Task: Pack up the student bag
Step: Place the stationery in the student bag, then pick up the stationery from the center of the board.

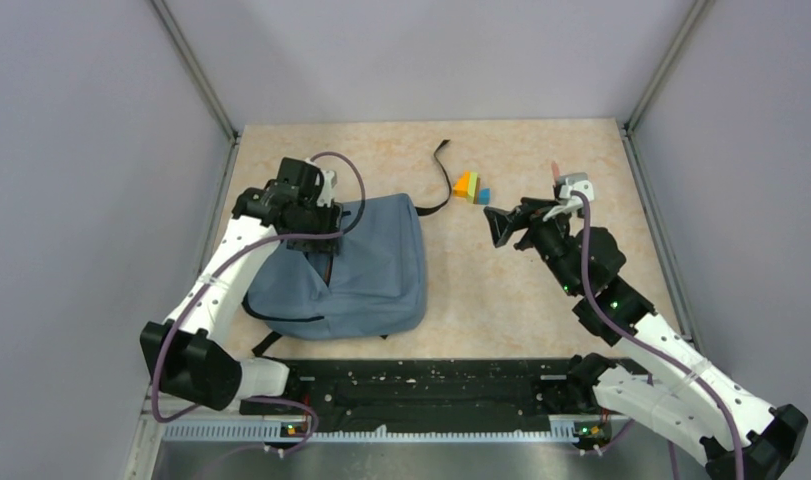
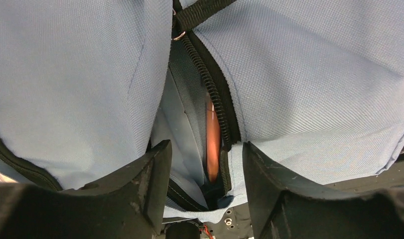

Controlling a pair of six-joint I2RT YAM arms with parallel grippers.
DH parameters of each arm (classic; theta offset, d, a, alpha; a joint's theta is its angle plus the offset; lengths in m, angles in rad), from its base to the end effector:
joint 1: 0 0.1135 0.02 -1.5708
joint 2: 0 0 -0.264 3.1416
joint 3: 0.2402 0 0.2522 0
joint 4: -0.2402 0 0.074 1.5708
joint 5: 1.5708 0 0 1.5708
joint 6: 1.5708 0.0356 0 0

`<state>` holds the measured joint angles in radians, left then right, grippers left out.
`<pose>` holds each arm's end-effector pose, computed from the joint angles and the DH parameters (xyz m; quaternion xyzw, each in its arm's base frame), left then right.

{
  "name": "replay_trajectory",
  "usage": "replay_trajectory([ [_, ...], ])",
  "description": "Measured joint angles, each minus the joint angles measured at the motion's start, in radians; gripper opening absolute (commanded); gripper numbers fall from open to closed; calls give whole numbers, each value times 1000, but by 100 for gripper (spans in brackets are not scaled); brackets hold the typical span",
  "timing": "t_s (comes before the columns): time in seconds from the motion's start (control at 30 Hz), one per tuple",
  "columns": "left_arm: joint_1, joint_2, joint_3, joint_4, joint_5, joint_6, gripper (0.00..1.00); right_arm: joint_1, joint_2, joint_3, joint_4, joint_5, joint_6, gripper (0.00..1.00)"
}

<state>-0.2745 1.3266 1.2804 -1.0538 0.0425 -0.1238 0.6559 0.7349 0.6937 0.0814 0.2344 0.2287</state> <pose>0.2434 -0.0701 0.3206 0.0781 0.9691 -0.0664 0.2245 0.1476 0.1032 0.3447 -0.0634 0.6902 0.2334 0.6820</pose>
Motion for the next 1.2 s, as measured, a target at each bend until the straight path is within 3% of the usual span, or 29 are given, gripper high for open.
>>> replay_trajectory([
  [0.23,0,-43,0,15,8,0,64,0,18,0,0,8,-2,84],
  [0.37,0,-118,2,45,45,-14,72,-7,71,16,-25,54,-28,88],
  [0.53,0,-252,-24,178,87,-80,76,-167,229,92,-76,33,-53,88],
  [0.67,0,-314,-124,279,52,-100,77,-395,401,144,-90,-77,-49,84],
  [0.8,0,-344,-247,356,-42,-97,77,-530,641,256,-118,-145,-53,74],
  [0.93,1,-386,-342,436,-113,-89,77,-601,908,447,-153,-185,-79,70],
  [1.2,4,-443,-391,521,-137,-90,78,-653,1313,867,-282,-201,-175,52],
])
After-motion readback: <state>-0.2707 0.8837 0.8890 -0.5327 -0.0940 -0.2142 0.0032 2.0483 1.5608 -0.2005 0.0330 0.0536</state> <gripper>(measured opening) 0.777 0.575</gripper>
